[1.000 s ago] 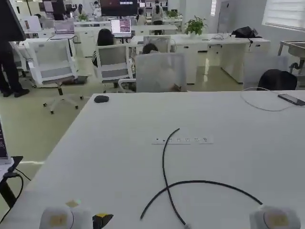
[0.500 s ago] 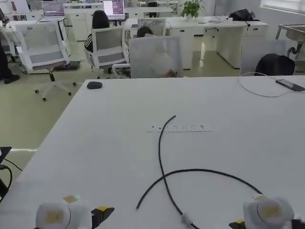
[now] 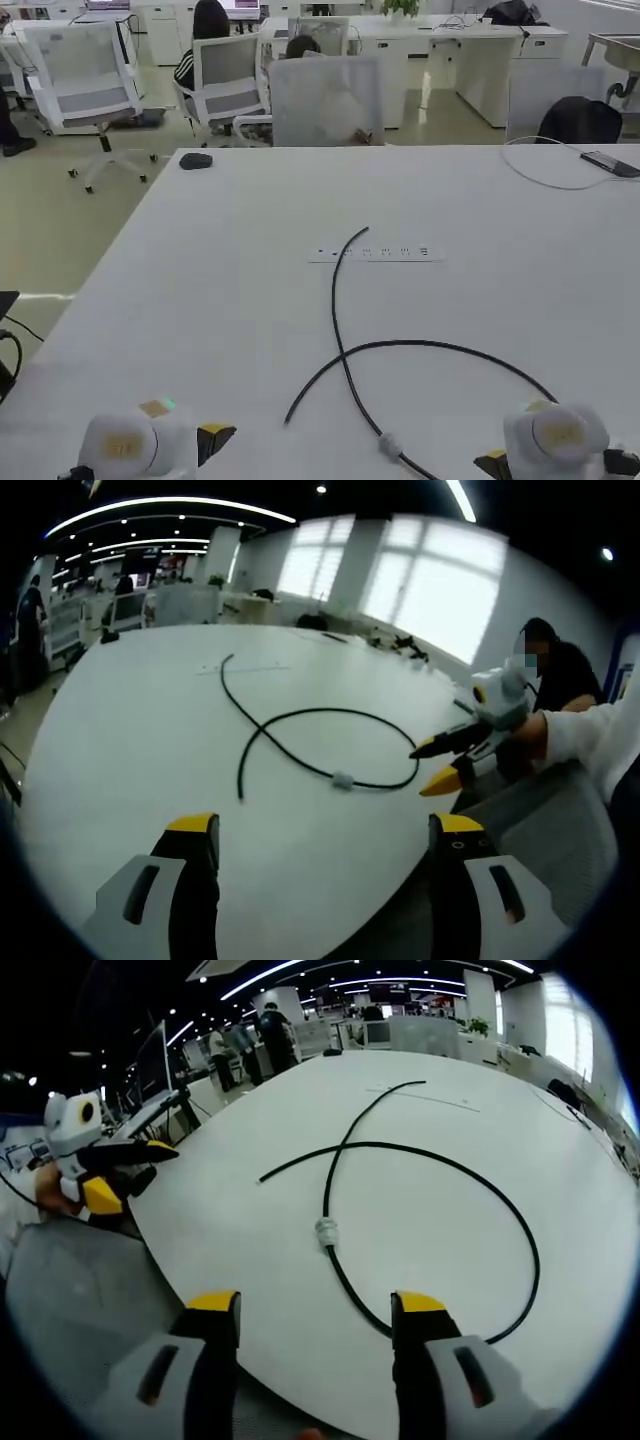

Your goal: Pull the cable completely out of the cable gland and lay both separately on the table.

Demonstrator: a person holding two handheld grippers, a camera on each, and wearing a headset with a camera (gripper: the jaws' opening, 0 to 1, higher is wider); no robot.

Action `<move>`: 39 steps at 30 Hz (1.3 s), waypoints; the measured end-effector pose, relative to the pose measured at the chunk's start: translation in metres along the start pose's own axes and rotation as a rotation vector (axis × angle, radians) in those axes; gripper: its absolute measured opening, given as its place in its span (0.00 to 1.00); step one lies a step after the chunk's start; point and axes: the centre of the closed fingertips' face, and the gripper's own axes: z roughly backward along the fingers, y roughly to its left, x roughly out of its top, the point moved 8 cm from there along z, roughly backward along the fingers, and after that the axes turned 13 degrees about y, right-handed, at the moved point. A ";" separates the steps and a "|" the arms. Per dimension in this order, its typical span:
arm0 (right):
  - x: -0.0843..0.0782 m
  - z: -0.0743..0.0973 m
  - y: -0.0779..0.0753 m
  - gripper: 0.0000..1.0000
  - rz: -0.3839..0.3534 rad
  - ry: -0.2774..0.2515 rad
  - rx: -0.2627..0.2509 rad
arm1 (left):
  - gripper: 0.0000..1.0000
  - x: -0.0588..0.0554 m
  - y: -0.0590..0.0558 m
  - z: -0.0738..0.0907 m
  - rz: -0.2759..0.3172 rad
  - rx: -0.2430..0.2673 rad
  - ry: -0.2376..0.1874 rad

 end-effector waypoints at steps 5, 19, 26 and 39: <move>0.001 -0.002 0.001 0.64 0.005 0.005 0.003 | 0.86 -0.001 0.002 -0.001 0.013 0.002 0.010; 0.000 -0.004 0.002 0.64 0.009 0.014 0.004 | 0.84 -0.002 0.002 -0.001 0.013 -0.003 0.013; -0.001 -0.003 0.000 0.64 0.001 0.009 -0.001 | 0.84 -0.002 -0.001 -0.002 0.005 -0.010 0.016; 0.000 -0.002 -0.006 0.61 -0.026 -0.008 0.011 | 0.83 0.000 -0.003 0.000 -0.004 -0.015 0.007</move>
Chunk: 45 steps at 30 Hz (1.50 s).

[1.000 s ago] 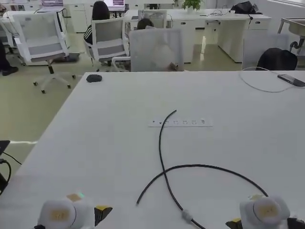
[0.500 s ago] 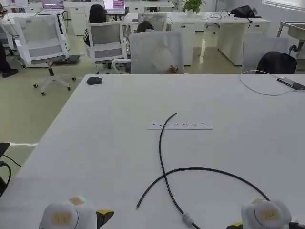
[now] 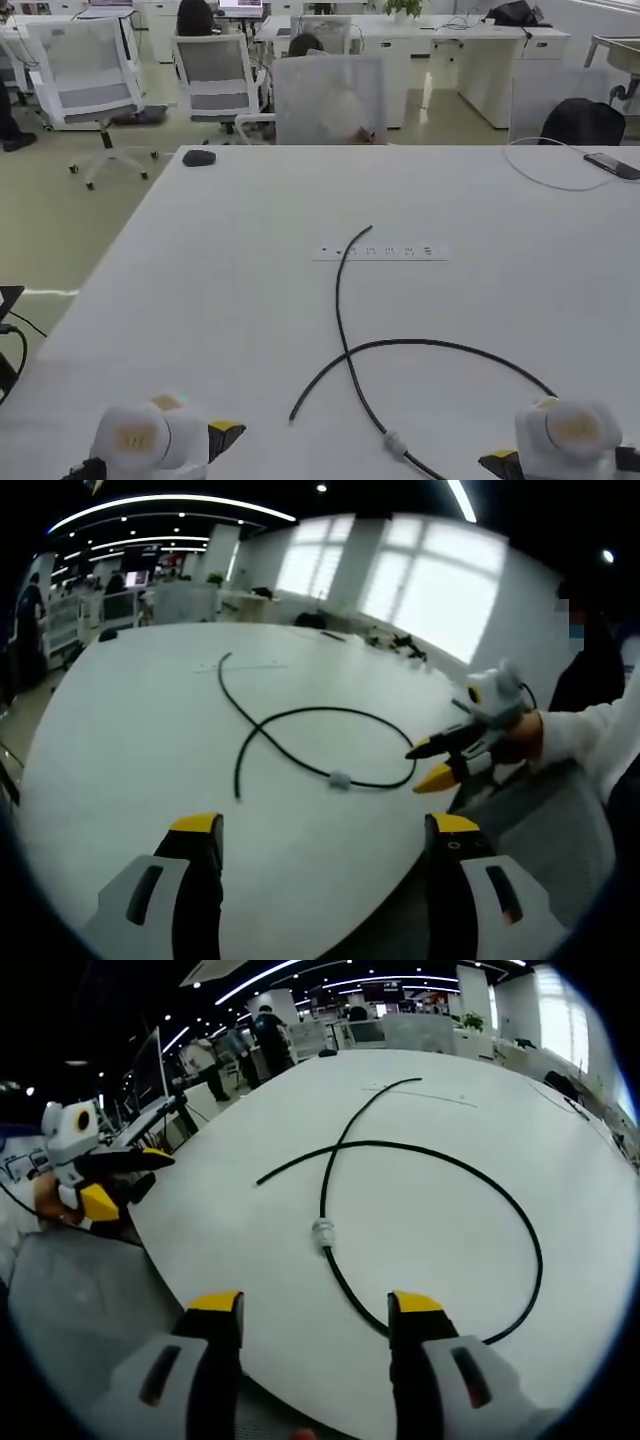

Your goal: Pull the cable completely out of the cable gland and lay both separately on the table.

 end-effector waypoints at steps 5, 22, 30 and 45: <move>0.001 -0.003 -0.003 0.61 0.009 0.006 -0.005 | 0.83 0.000 -0.003 -0.002 -0.015 -0.009 0.010; 0.013 -0.030 -0.015 0.50 0.055 0.055 0.015 | 0.79 0.000 -0.001 0.000 -0.004 -0.008 0.006; 0.016 -0.051 -0.016 0.43 0.100 0.083 0.021 | 0.77 -0.001 0.000 -0.002 0.005 -0.007 0.015; 0.038 -0.083 -0.009 0.22 0.199 0.046 -0.034 | 0.75 -0.005 0.001 -0.005 0.021 -0.017 0.037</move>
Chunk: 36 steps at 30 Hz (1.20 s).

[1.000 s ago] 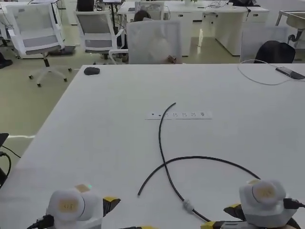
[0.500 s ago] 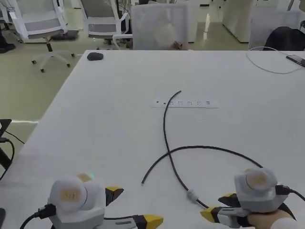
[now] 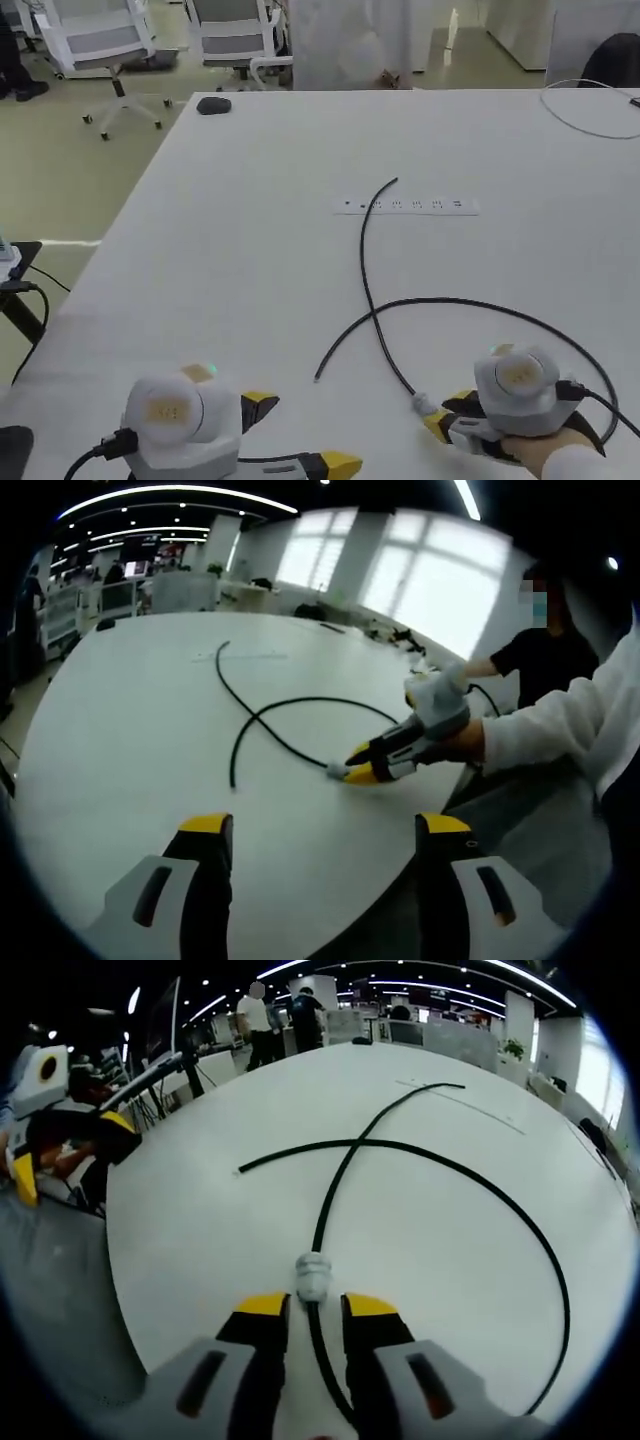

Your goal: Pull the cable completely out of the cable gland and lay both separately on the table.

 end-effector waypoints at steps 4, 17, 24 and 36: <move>-0.001 -0.005 0.000 0.16 0.021 0.009 -0.015 | 0.74 -0.001 0.000 0.000 0.005 0.001 0.003; 0.003 -0.005 0.000 0.12 0.037 0.010 -0.014 | 0.71 -0.001 0.000 0.000 0.009 0.001 0.000; 0.003 0.011 0.003 0.12 0.006 -0.033 0.040 | 0.69 0.003 0.000 0.003 -0.007 0.009 -0.019; 0.009 0.055 0.012 0.11 0.080 -0.103 0.131 | 0.65 0.011 -0.006 0.011 -0.089 0.020 -0.073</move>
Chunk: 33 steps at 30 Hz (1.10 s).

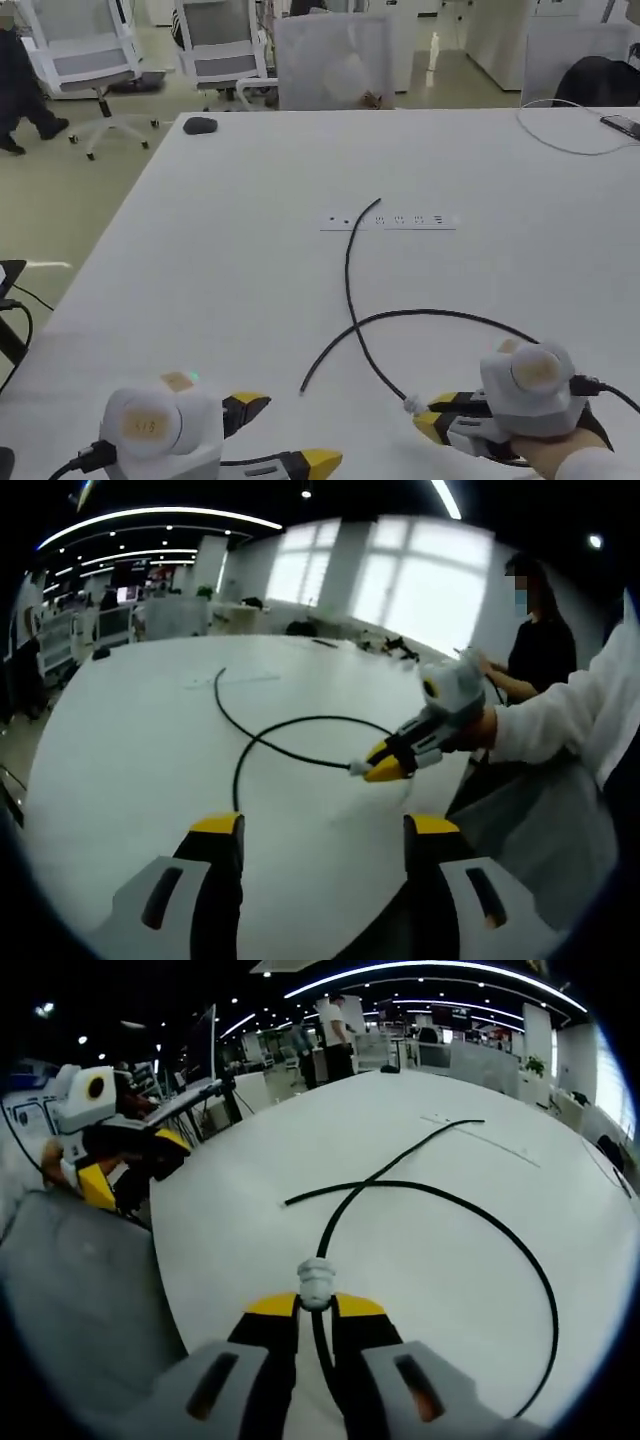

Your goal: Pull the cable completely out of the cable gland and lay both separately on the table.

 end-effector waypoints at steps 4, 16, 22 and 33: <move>0.008 0.015 0.009 0.11 0.064 -0.018 0.036 | 0.61 0.004 0.000 0.005 -0.021 0.000 -0.037; 0.034 0.058 0.054 0.11 0.259 -0.039 0.161 | 0.40 0.027 -0.010 0.020 -0.196 -0.074 -0.105; 0.050 0.082 0.073 0.11 0.368 -0.069 0.210 | 0.38 0.045 -0.018 0.035 -0.249 -0.146 -0.181; 0.073 0.115 0.087 0.11 0.475 -0.121 0.315 | 0.33 0.069 -0.034 0.046 -0.423 -0.252 -0.191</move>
